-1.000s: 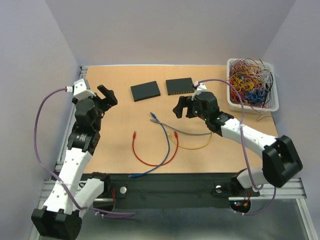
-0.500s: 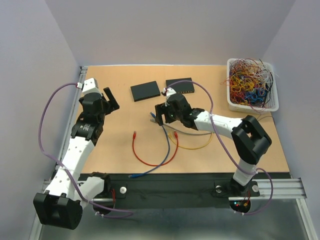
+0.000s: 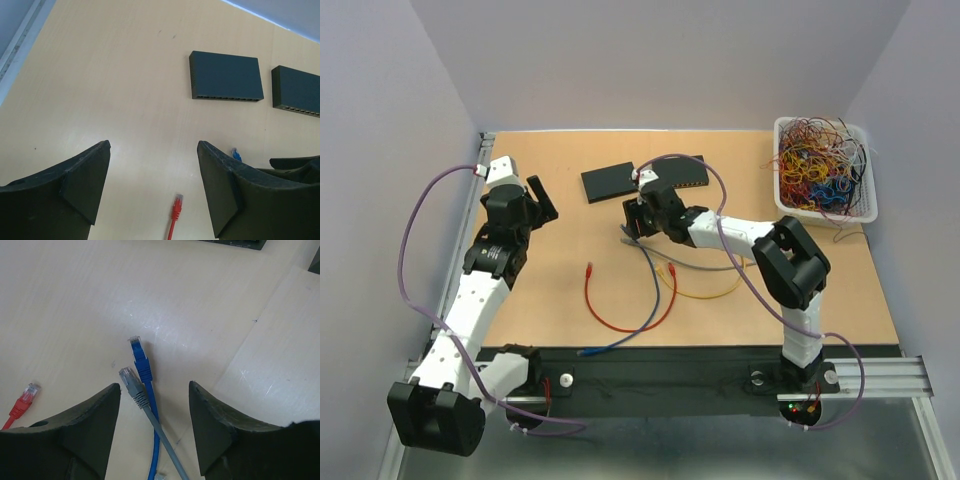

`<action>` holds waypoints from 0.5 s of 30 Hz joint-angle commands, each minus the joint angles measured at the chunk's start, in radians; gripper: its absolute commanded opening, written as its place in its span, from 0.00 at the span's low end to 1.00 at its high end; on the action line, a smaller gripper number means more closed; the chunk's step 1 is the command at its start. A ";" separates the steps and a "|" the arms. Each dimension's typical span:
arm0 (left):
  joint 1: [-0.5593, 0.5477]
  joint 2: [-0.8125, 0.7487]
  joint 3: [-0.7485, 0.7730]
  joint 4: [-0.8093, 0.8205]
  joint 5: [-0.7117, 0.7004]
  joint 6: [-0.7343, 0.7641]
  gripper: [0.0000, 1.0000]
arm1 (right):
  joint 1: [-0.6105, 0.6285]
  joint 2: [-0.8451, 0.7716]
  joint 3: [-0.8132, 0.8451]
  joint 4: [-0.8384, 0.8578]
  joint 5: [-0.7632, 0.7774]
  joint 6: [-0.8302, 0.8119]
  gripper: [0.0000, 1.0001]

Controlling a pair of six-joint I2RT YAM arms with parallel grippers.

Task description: Insert the plug into the switch port

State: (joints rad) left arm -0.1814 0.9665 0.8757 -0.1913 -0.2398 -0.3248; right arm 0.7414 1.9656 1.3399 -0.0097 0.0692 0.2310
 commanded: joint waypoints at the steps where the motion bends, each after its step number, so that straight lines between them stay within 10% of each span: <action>1: 0.003 -0.003 0.048 0.012 -0.007 0.013 0.81 | 0.004 0.033 0.068 0.013 0.027 -0.025 0.61; 15: 0.002 0.006 0.051 0.007 -0.007 0.013 0.80 | 0.029 0.128 0.123 0.014 0.012 -0.007 0.51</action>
State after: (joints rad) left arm -0.1814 0.9798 0.8780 -0.1928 -0.2398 -0.3225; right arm 0.7483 2.0827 1.4151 -0.0162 0.0750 0.2245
